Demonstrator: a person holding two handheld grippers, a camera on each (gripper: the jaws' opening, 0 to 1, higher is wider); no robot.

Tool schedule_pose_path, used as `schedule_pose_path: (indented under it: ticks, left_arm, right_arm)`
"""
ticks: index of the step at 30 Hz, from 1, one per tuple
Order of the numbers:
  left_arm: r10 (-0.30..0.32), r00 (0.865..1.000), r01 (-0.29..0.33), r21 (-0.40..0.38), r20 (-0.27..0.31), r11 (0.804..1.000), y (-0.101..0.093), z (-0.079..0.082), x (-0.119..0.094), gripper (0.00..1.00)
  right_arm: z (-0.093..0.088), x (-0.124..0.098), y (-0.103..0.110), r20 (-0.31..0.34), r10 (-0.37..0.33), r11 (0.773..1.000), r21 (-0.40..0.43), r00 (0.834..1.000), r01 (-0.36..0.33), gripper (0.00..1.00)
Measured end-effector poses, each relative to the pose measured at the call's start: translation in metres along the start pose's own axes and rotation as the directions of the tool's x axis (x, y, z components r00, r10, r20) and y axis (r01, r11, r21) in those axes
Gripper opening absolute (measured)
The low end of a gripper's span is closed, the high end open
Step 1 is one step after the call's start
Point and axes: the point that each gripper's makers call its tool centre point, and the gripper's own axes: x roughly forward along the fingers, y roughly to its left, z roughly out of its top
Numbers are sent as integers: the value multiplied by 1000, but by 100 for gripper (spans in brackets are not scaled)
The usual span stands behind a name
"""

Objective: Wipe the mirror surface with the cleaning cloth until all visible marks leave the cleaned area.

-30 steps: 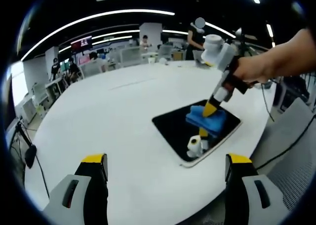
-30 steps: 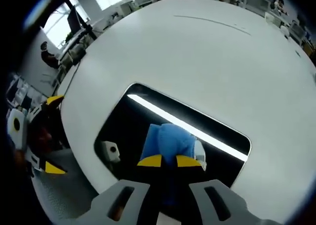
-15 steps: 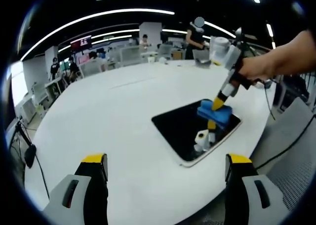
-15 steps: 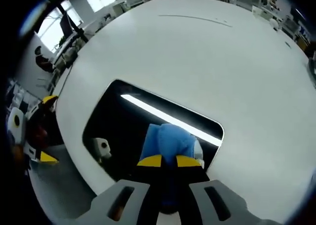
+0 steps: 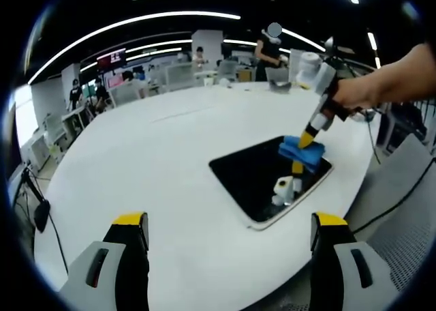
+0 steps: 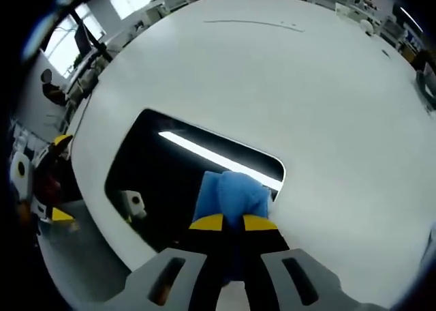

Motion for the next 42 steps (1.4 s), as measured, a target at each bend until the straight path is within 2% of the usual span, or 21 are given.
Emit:
schedule_pose_path:
  ticks: [11,22,34,42]
  left_arm:
    - [17,1000,-17,-14,3,1000,3,0,-2,99]
    - [5,1000,-5,-14,2,1000,1,0,-1,99]
    - [3,1000,-3,-11,4,1000,1,0,-1,99]
    - [1,1000,-1,-7,5,1000,0,0,-1,99]
  right_arm:
    - [-3,-1,-7,-4,-18,1000,23,1000,18,3]
    - [-7,-2,-12,0,-21,998,56,1000,21,3]
    - [-9,-2,-8,7,-45,998,39,999,45,3]
    - [-17,-6,-3,1,-43,998,41,999,43,3]
